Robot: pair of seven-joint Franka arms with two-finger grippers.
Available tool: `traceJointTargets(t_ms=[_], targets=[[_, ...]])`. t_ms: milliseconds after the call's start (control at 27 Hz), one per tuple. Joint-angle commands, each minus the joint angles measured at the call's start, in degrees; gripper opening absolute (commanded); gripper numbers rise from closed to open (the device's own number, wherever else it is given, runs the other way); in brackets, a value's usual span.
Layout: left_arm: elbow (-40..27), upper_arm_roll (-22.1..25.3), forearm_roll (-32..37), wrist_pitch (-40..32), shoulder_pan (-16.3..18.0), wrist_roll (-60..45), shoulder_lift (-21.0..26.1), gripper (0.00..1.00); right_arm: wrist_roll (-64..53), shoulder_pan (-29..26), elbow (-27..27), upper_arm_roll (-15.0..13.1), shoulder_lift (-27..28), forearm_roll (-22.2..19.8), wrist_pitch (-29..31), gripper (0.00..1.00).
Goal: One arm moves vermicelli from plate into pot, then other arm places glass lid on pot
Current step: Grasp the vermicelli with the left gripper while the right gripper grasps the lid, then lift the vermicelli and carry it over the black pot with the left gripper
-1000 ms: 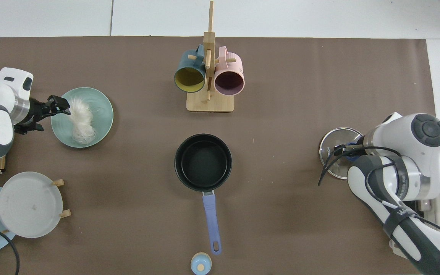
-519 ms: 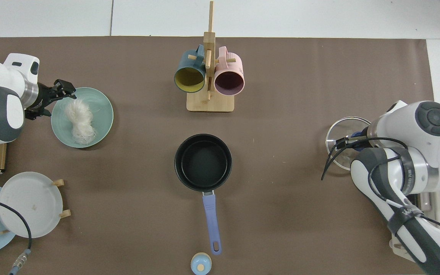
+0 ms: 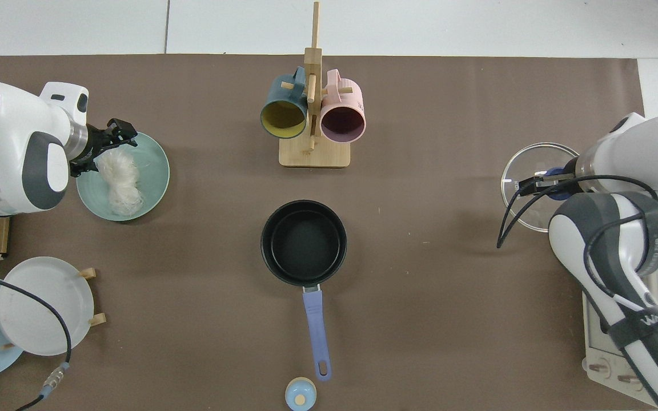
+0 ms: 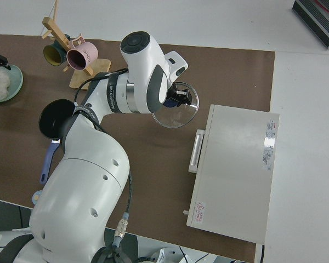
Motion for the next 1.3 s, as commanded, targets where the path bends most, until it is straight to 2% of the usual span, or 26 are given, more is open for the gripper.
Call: traceJointTargets(t_ms=[0, 111, 222, 296, 370, 519, 593, 815, 963, 1148, 1259], targets=[[-2.4, 0.6, -0.2, 1.4, -0.4, 1.2, 0.2, 1.00, 1.2, -0.3, 6.6, 0.6, -0.3, 2.9, -7.9, 0.15], [-2.4, 0.6, -0.2, 0.9, -0.3, 1.8, 0.3, 0.99, 1.1, -0.5, 6.9, 0.6, -1.7, 6.0, -11.0, 0.15], [-1.9, 0.6, -0.1, 0.0, -0.2, 1.9, 0.3, 0.95, 1.2, -0.2, 8.0, 0.9, -4.3, 8.0, -13.2, 0.05], [-1.7, 0.6, 0.0, -0.6, 0.0, 1.9, 0.3, 0.78, 1.3, 1.0, 7.8, 1.6, -5.1, 7.5, -13.5, 0.02], [-0.6, 0.6, 0.0, -1.9, 0.3, 2.0, 0.3, 0.58, 1.2, 0.8, 7.7, 1.7, -5.1, 7.1, -13.2, 0.01], [1.3, 0.6, -0.1, -5.8, 0.6, 2.1, 0.2, 0.24, 0.8, 0.8, 7.6, 1.7, -5.1, 6.9, -12.7, 0.01], [1.8, 0.6, -0.2, -7.2, 0.6, 2.0, 0.1, 0.01, 0.9, 0.9, 7.5, 1.7, -5.1, 6.9, -12.8, 0.01], [4.7, 0.5, -0.2, -13.2, -0.4, 1.1, -0.7, 0.00, 1.2, 0.8, 7.4, 1.7, -5.1, 7.2, -13.5, 0.01], [7.0, -1.5, -0.3, -17.9, -1.0, -1.2, -2.4, 0.00, 1.2, 0.8, 7.1, 1.7, -5.1, 7.2, -13.9, 0.01], [7.0, -6.8, -0.2, -20.5, -1.1, -5.3, -6.9, 0.00, 1.3, 0.5, 6.7, 1.6, -5.2, 8.2, -14.7, 0.00], [7.0, -11.6, -0.1, -23.6, -1.1, -8.2, -8.8, 0.00, 1.2, 0.6, 6.8, 1.5, -5.3, 8.2, -15.3, 0.00]])
